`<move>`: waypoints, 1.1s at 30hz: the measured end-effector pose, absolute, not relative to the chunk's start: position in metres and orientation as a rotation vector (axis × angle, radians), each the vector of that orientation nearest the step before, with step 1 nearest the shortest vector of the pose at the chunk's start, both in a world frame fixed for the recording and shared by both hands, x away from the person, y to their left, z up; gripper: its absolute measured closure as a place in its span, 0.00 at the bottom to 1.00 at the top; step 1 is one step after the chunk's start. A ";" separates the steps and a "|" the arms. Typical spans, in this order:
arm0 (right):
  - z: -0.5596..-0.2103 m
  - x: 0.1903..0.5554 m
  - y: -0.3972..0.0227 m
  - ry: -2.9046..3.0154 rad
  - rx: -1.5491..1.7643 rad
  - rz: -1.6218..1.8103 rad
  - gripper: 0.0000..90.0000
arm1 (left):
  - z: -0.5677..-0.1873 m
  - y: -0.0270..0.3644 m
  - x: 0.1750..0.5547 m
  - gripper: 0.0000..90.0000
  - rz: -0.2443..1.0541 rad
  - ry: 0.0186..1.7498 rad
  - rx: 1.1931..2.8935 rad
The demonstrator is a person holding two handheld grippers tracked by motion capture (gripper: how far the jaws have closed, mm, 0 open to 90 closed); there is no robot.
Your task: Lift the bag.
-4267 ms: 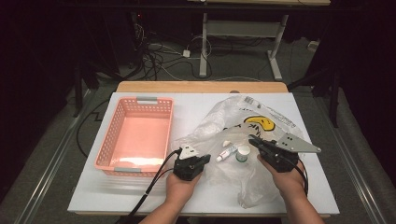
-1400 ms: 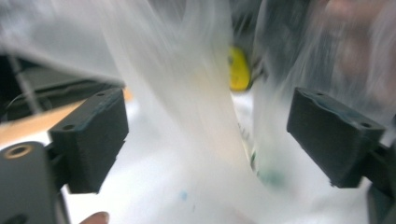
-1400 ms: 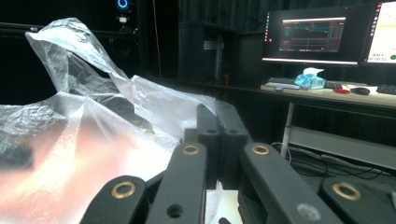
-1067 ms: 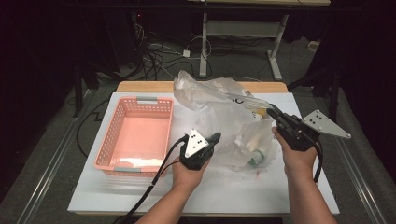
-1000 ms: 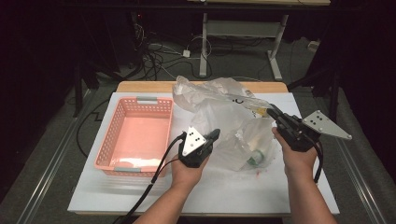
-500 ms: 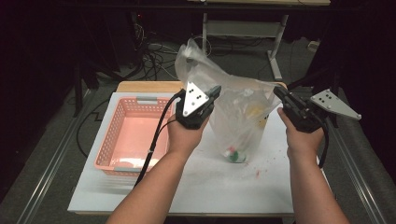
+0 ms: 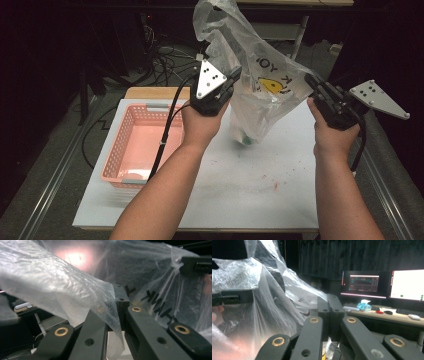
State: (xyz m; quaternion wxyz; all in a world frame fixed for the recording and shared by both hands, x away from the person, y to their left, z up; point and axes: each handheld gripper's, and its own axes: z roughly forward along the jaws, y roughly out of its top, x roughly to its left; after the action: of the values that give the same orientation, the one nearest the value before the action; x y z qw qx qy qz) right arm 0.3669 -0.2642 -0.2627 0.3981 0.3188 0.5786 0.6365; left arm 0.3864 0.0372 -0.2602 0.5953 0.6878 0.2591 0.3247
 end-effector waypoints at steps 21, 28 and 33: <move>-0.323 0.392 -0.257 1.635 0.929 1.482 1.00 | -0.334 0.045 0.403 0.71 0.609 0.766 1.766; -0.332 0.398 -0.264 1.647 0.973 1.420 1.00 | -0.342 0.062 0.382 0.56 0.577 0.785 1.750; -0.334 0.402 -0.266 1.651 0.987 1.403 1.00 | -0.343 0.072 0.360 0.45 0.547 0.760 1.718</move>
State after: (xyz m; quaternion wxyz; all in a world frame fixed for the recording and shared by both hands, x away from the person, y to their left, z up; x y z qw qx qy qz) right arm 0.4015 -0.2662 -0.3343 0.3713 0.3849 0.6439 0.5472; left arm 0.3600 0.0715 -0.3427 0.5583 0.7285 0.3222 0.2318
